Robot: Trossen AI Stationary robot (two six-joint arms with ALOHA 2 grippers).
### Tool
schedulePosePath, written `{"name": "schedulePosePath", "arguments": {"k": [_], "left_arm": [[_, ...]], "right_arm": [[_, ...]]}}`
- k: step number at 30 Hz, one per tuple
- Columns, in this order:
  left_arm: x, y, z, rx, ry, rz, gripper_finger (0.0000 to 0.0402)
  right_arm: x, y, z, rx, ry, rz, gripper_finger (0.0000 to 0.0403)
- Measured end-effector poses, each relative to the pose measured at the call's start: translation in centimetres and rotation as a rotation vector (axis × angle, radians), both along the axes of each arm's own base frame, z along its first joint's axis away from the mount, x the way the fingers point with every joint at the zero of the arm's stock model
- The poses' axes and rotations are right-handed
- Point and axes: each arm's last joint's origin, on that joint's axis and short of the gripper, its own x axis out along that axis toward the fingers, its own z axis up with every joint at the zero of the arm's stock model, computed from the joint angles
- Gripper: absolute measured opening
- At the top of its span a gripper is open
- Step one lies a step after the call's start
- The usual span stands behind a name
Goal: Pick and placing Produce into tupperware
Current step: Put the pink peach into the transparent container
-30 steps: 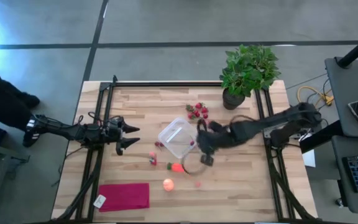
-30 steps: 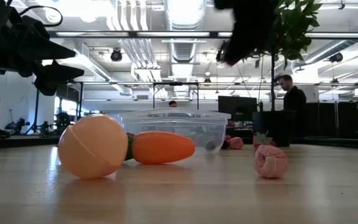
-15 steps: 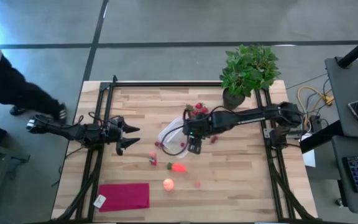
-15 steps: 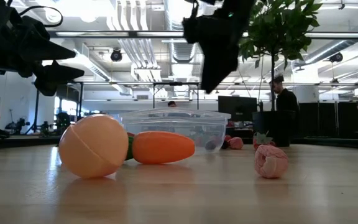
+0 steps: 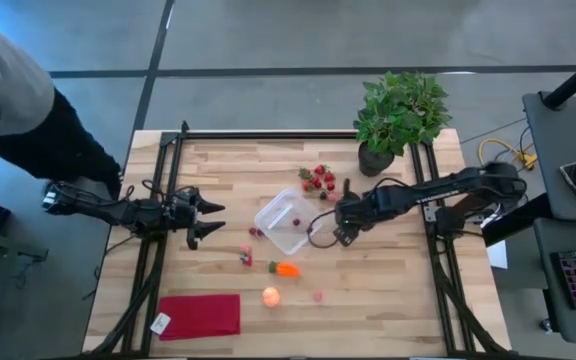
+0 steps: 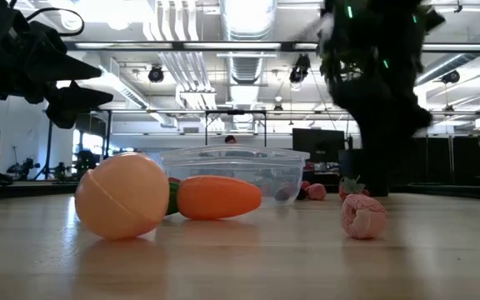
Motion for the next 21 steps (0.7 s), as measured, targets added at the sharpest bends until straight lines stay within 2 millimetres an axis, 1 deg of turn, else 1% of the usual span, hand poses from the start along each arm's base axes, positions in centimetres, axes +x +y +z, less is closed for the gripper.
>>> {"name": "schedulePosePath", "arguments": {"k": [2,4,6,8,10,14,18,21], "left_arm": [[0.0,0.0,0.0,0.000,-0.001,0.000,0.0247],[0.0,0.0,0.0,0.000,-0.001,0.000,0.0247],[0.0,0.0,0.0,0.000,0.001,0.000,0.0247],[0.0,0.0,0.0,0.001,0.002,0.000,0.0247],[0.0,0.0,0.0,0.000,0.001,0.000,0.0247],[0.0,0.0,0.0,0.000,-0.001,0.000,0.0247],[0.0,0.0,0.0,0.000,0.002,0.000,0.0247],[0.0,0.0,0.0,0.001,0.004,0.000,0.0247]], "right_arm": [[-1.1,-0.2,-1.1,0.020,0.010,-0.052,0.0221],[-1.6,-0.1,-1.4,0.027,-0.040,-0.046,0.0220],[-1.5,0.4,-1.3,0.041,-0.097,0.034,0.0219],[-1.1,1.3,-0.9,0.054,-0.159,0.168,0.0219],[-0.9,2.8,-0.4,0.057,-0.185,0.275,0.0219],[-0.4,6.5,-0.2,0.061,-0.183,0.442,0.0219],[0.9,10.1,-0.7,0.049,-0.162,0.601,0.0219],[2.2,11.9,-1.2,0.035,-0.148,0.659,0.0219]]}}
